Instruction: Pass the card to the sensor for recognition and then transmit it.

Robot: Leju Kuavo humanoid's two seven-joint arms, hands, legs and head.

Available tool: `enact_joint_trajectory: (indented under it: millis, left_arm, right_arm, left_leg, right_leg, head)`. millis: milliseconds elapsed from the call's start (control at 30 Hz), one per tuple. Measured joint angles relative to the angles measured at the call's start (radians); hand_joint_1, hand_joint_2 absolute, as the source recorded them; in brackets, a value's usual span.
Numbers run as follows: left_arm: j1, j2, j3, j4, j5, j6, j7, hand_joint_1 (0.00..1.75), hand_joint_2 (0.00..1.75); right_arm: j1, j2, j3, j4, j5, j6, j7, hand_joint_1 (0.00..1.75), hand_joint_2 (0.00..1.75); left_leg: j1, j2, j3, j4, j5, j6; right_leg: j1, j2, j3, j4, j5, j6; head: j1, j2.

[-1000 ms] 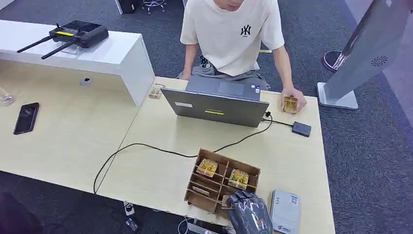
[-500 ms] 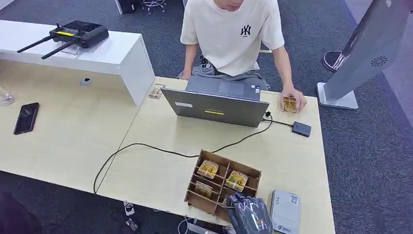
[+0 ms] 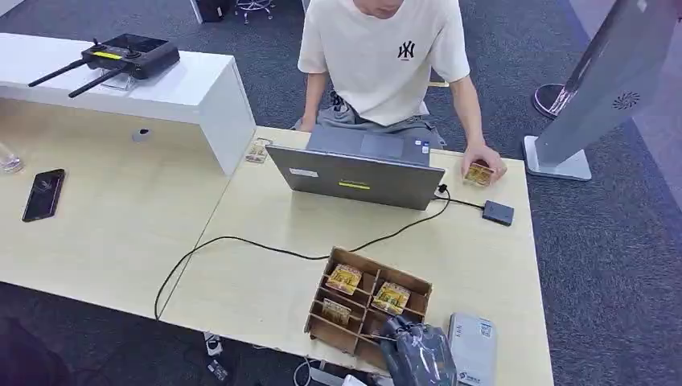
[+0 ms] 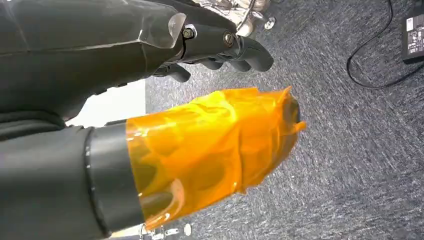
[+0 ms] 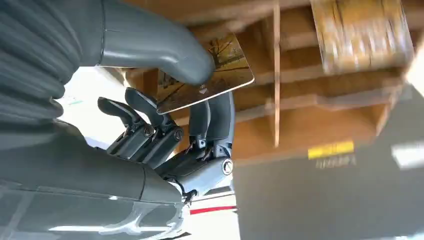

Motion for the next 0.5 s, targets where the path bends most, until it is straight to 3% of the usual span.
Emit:
enact_joint_trajectory:
  millis: [200, 500]
  left_arm:
    - [0.015, 0.000, 0.007, 0.005, 0.018, 0.014, -0.014, 0.00, 0.00]
    - [0.019, -0.005, 0.026, 0.006, 0.023, 0.014, -0.024, 0.00, 0.00]
  right_arm:
    - [0.044, -0.029, -0.026, -0.179, -0.125, -0.101, -0.027, 1.75, 1.75]
    - [0.092, -0.059, -0.042, -0.328, -0.195, -0.129, -0.054, 1.75, 1.75]
  left_leg:
    - [0.000, 0.000, 0.000, 0.000, 0.000, 0.000]
    - [0.000, 0.000, 0.000, 0.000, 0.000, 0.000]
  right_leg:
    - [0.000, 0.000, 0.000, 0.000, 0.000, 0.000]
    - [0.000, 0.000, 0.000, 0.000, 0.000, 0.000]
  head:
    - [0.000, 0.000]
    - [0.000, 0.000]
